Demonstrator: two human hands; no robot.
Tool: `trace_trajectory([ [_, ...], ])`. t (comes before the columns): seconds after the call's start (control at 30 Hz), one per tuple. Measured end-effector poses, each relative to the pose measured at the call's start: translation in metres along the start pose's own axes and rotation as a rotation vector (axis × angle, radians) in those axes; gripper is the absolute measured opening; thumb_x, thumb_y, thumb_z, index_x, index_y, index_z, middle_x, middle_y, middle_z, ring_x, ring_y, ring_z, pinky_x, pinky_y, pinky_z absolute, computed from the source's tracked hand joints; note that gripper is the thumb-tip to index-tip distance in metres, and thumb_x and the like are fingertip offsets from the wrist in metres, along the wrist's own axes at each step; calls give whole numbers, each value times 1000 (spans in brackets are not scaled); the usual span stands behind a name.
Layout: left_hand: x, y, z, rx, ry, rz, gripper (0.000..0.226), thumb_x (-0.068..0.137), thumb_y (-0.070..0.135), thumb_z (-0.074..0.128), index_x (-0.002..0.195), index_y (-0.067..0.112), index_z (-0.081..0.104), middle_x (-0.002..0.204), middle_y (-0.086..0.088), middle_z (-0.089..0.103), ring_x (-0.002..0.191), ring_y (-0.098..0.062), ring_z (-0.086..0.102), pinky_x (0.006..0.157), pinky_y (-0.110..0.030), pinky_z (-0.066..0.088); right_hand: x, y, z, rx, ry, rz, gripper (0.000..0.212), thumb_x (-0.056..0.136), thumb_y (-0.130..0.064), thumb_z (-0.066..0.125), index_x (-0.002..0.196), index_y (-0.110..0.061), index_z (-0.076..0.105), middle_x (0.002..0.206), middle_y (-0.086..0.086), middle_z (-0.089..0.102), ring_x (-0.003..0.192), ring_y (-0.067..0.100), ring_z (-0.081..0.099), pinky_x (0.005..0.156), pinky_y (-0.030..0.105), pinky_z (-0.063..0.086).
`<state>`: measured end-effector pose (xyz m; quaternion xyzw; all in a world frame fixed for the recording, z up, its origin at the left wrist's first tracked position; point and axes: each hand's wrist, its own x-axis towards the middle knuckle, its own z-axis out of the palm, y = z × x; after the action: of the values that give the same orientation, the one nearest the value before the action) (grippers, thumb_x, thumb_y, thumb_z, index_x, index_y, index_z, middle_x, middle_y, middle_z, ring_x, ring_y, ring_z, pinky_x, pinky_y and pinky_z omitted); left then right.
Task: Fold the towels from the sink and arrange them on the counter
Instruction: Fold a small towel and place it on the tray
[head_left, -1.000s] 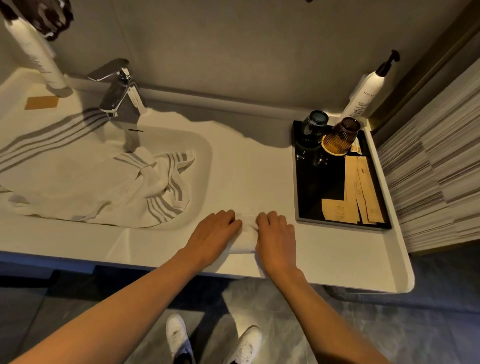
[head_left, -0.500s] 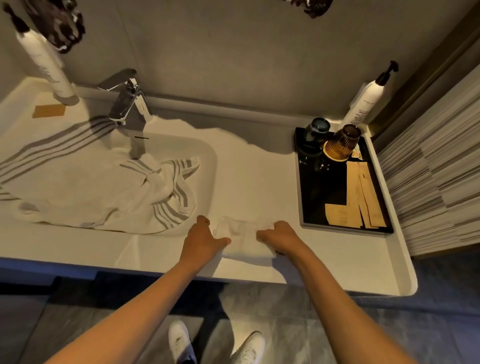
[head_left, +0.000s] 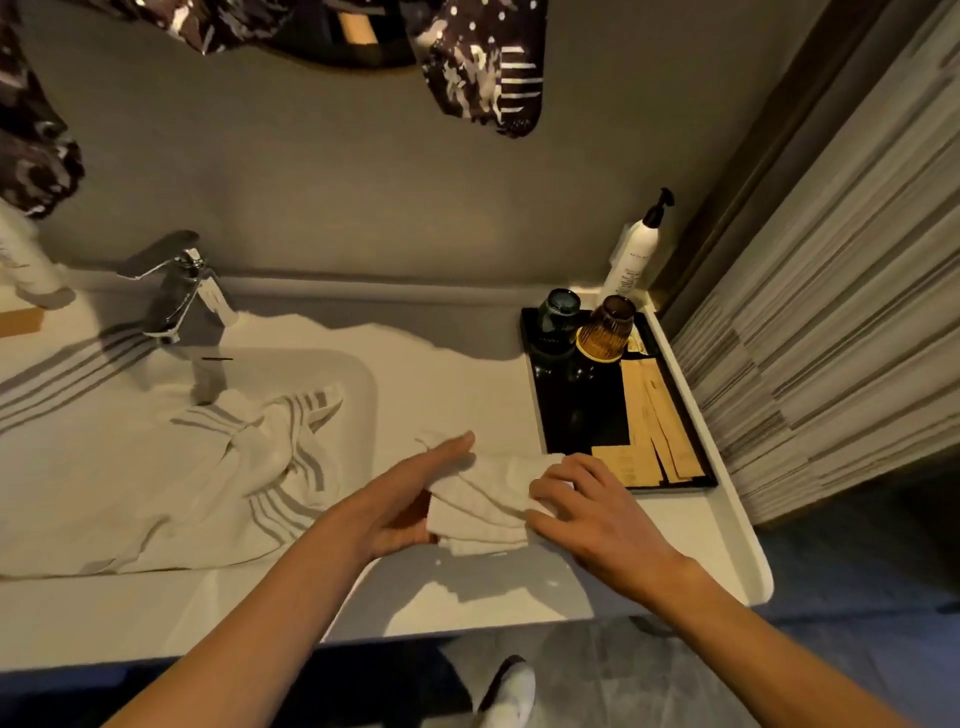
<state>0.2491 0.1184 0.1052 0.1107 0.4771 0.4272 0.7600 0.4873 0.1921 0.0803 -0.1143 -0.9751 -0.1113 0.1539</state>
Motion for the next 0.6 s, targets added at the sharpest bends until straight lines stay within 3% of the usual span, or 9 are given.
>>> trace_trajectory([
  [0.1, 34, -6, 23, 159, 38, 52, 41, 90, 1, 64, 130, 1, 56, 116, -18, 71, 108, -33, 68, 97, -48, 52, -28, 30, 4, 117, 21, 161, 39, 72, -1, 77, 103, -15, 57, 123, 12, 59, 114, 30, 54, 95, 43, 45],
  [0.2, 68, 1, 47, 20, 20, 164, 41, 88, -11, 57, 125, 5, 58, 120, -21, 68, 110, -35, 66, 90, -42, 57, -44, 57, 2, 732, 246, 742, 43, 80, 1, 56, 117, -21, 55, 138, 1, 48, 130, 24, 45, 98, 45, 47],
  [0.27, 94, 7, 63, -62, -4, 155, 47, 85, -12, 58, 128, 6, 56, 125, -23, 64, 114, -37, 63, 96, -48, 53, -38, 77, 1, 1201, 361, 1178, 26, 87, -31, 52, 111, -31, 62, 122, -5, 62, 122, 27, 55, 93, 47, 51],
  [0.3, 110, 11, 71, -56, -28, 141, 49, 84, -13, 59, 129, 7, 55, 126, -23, 64, 115, -37, 63, 99, -49, 51, -31, 94, 4, 1410, 329, 1361, 33, 84, -55, 54, 103, -30, 66, 112, -1, 68, 115, 32, 60, 91, 51, 53],
  [0.33, 121, 13, 77, -22, -35, 139, 49, 83, -13, 59, 128, 9, 57, 124, -20, 65, 112, -34, 64, 98, -47, 51, -25, 108, 10, 1581, 238, 1522, 54, 77, -73, 55, 99, -25, 67, 107, 4, 70, 109, 36, 63, 89, 57, 53],
  [0.37, 133, 18, 84, 41, -18, 145, 47, 84, -12, 58, 125, 12, 59, 121, -17, 66, 109, -30, 66, 94, -43, 51, -23, 125, 17, 1690, 132, 1656, 65, 73, -78, 55, 100, -20, 66, 105, 9, 71, 106, 38, 65, 87, 62, 53],
  [0.43, 148, 25, 89, 131, -9, 159, 46, 87, -10, 56, 124, 17, 63, 122, -14, 66, 111, -25, 64, 95, -40, 50, -15, 147, 30, 1802, 17, 1776, 68, 74, -70, 61, 111, -14, 67, 108, 12, 72, 103, 38, 67, 90, 60, 52],
  [0.5, 163, 33, 89, 63, -59, 141, 53, 86, -13, 55, 128, 18, 62, 127, -12, 65, 119, -27, 61, 97, -38, 52, -11, 163, 38, 1829, -88, 1695, 76, 67, -68, 68, 119, -12, 68, 111, 12, 73, 104, 31, 69, 98, 51, 51],
  [0.6, 172, 47, 90, -15, -150, 151, 53, 87, -11, 55, 133, 16, 58, 130, -12, 63, 119, -27, 60, 88, -32, 56, -10, 183, 42, 2046, -144, 1573, 50, 88, -53, 61, 121, -17, 70, 121, 11, 69, 113, 28, 64, 106, 47, 45],
])
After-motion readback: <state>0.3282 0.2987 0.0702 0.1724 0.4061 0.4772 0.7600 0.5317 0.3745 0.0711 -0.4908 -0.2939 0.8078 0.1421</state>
